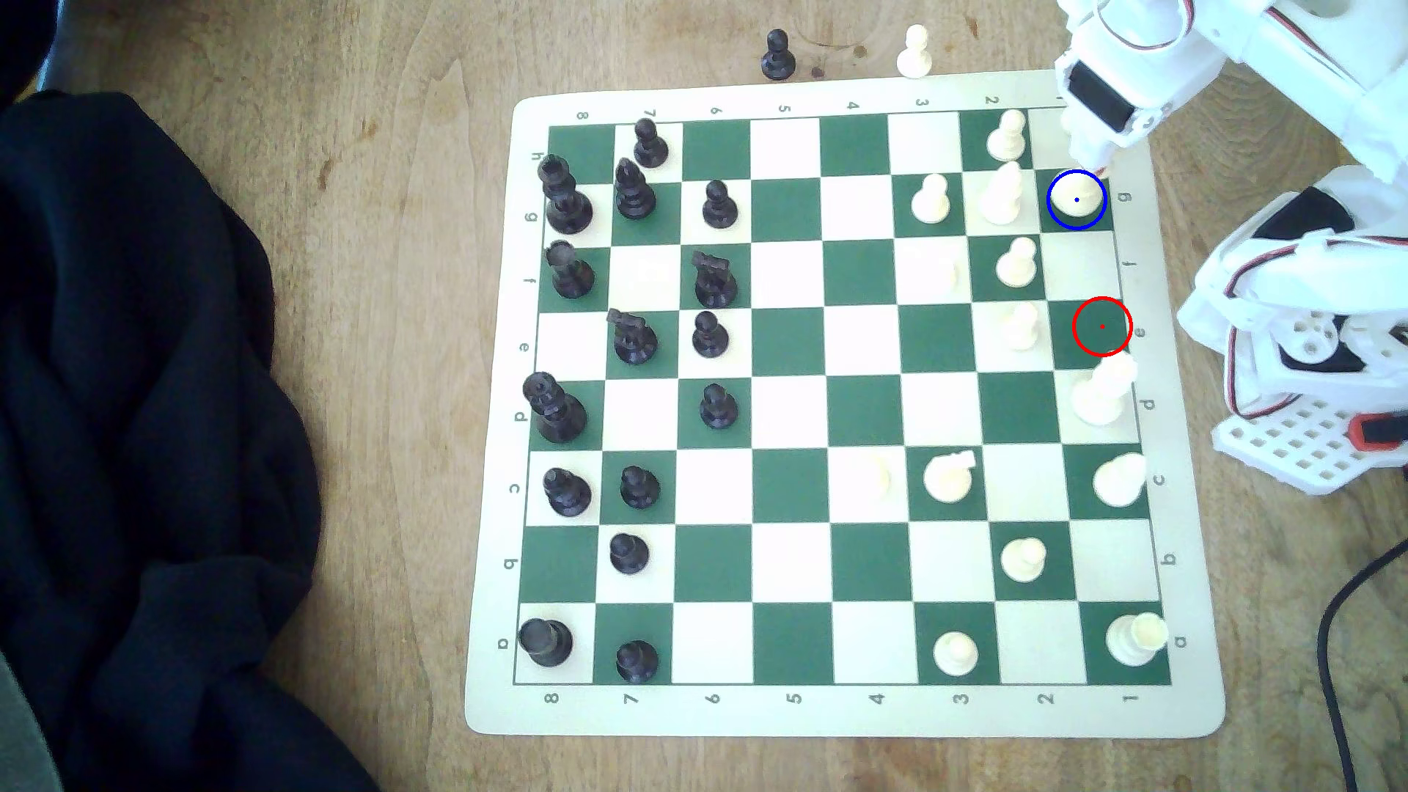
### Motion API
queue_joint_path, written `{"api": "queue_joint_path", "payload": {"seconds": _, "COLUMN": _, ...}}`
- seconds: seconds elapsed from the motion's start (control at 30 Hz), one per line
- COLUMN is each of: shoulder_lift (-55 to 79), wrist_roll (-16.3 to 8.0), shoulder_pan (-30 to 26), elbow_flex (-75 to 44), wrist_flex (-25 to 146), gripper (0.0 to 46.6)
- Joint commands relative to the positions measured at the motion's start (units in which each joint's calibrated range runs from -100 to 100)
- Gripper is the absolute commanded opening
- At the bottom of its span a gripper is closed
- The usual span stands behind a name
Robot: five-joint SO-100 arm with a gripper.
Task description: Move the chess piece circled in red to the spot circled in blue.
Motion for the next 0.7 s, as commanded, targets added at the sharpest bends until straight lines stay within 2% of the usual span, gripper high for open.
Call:
{"api": "queue_joint_path", "payload": {"seconds": 0.0, "shoulder_lift": 1.87, "wrist_roll": 0.49, "shoulder_pan": 0.64, "elbow_flex": -0.63, "wrist_flex": -2.2, "gripper": 0.3}}
{"api": "queue_joint_path", "payload": {"seconds": 0.37, "shoulder_lift": 4.75, "wrist_roll": 0.93, "shoulder_pan": 0.79, "elbow_flex": -0.17, "wrist_flex": -4.41, "gripper": 0.6}}
{"api": "queue_joint_path", "payload": {"seconds": 0.4, "shoulder_lift": 4.84, "wrist_roll": 0.93, "shoulder_pan": 0.79, "elbow_flex": 0.01, "wrist_flex": -4.66, "gripper": 2.3}}
{"api": "queue_joint_path", "payload": {"seconds": 0.43, "shoulder_lift": 4.92, "wrist_roll": 0.93, "shoulder_pan": 0.95, "elbow_flex": 0.64, "wrist_flex": -5.64, "gripper": 8.8}}
{"api": "queue_joint_path", "payload": {"seconds": 0.5, "shoulder_lift": 4.92, "wrist_roll": 0.93, "shoulder_pan": 1.19, "elbow_flex": 1.01, "wrist_flex": -6.13, "gripper": 13.5}}
{"api": "queue_joint_path", "payload": {"seconds": 0.6, "shoulder_lift": 4.16, "wrist_roll": 1.07, "shoulder_pan": 1.5, "elbow_flex": 0.73, "wrist_flex": -5.88, "gripper": 17.8}}
{"api": "queue_joint_path", "payload": {"seconds": 0.67, "shoulder_lift": 3.56, "wrist_roll": 1.17, "shoulder_pan": 1.73, "elbow_flex": 0.37, "wrist_flex": -5.31, "gripper": 18.2}}
